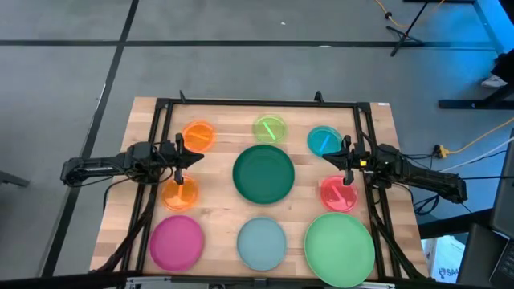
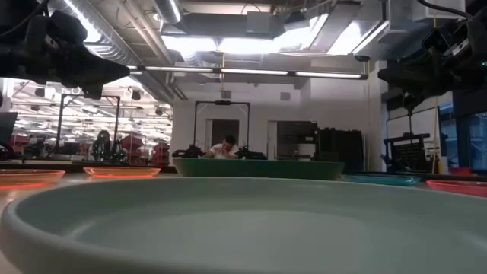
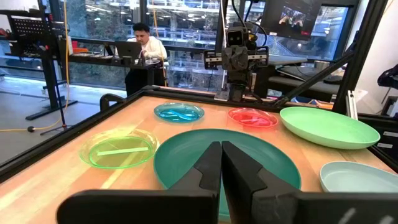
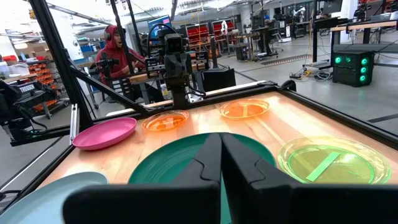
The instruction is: Stack plastic plates
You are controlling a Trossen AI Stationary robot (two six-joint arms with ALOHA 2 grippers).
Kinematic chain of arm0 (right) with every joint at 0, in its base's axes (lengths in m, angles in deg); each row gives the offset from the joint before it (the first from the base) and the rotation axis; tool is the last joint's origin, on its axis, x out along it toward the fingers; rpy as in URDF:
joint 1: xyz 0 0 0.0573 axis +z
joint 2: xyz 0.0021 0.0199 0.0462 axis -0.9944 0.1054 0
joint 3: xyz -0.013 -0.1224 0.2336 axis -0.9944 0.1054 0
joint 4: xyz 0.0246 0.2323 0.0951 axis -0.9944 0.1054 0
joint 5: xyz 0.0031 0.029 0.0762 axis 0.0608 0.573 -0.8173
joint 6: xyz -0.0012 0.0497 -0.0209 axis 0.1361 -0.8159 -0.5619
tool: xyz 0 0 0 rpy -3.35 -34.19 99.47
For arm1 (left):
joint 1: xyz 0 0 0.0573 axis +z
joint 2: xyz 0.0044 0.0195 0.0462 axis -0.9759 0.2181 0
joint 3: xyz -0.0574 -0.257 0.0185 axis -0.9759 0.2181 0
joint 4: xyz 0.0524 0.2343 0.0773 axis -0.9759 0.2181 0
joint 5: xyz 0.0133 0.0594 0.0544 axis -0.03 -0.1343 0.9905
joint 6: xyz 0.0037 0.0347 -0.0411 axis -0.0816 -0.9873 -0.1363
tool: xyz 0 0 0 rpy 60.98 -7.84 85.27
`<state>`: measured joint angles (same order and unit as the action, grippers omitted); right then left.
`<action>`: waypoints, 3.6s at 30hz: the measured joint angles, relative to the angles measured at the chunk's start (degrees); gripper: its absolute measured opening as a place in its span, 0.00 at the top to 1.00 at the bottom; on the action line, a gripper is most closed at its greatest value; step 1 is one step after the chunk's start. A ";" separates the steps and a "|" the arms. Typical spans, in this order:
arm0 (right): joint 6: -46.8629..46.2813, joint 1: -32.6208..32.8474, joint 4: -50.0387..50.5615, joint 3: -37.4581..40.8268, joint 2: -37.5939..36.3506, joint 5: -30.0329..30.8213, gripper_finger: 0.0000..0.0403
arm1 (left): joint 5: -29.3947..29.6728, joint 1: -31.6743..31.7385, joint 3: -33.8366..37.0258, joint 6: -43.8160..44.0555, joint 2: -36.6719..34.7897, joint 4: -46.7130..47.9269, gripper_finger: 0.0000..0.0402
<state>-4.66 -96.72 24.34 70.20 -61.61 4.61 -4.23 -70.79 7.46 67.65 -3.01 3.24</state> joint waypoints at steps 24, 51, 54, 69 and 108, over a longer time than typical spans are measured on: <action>0.01 0.01 -0.02 0.00 0.01 -0.01 0.99 | 2.58 0.00 -0.01 -5.85 -0.03 -5.03 0.98; 0.01 0.01 -0.47 0.00 -0.01 1.06 0.99 | 5.10 -4.49 -5.39 4.53 17.87 -20.60 0.98; 0.01 0.01 -0.74 0.00 -0.01 1.08 0.99 | 5.41 -6.06 -9.23 4.37 24.23 -21.14 0.98; 0.11 0.02 -5.09 0.00 -0.01 -0.48 0.99 | 6.23 -12.15 -31.49 2.81 57.05 -21.05 0.98; -0.40 0.06 -11.87 0.00 0.76 -16.43 0.99 | 12.45 -25.46 -101.63 17.47 125.82 -0.02 0.98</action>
<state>-5.06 -96.66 12.47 70.20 -60.85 -11.82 8.21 -96.25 -94.16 85.12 122.81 3.22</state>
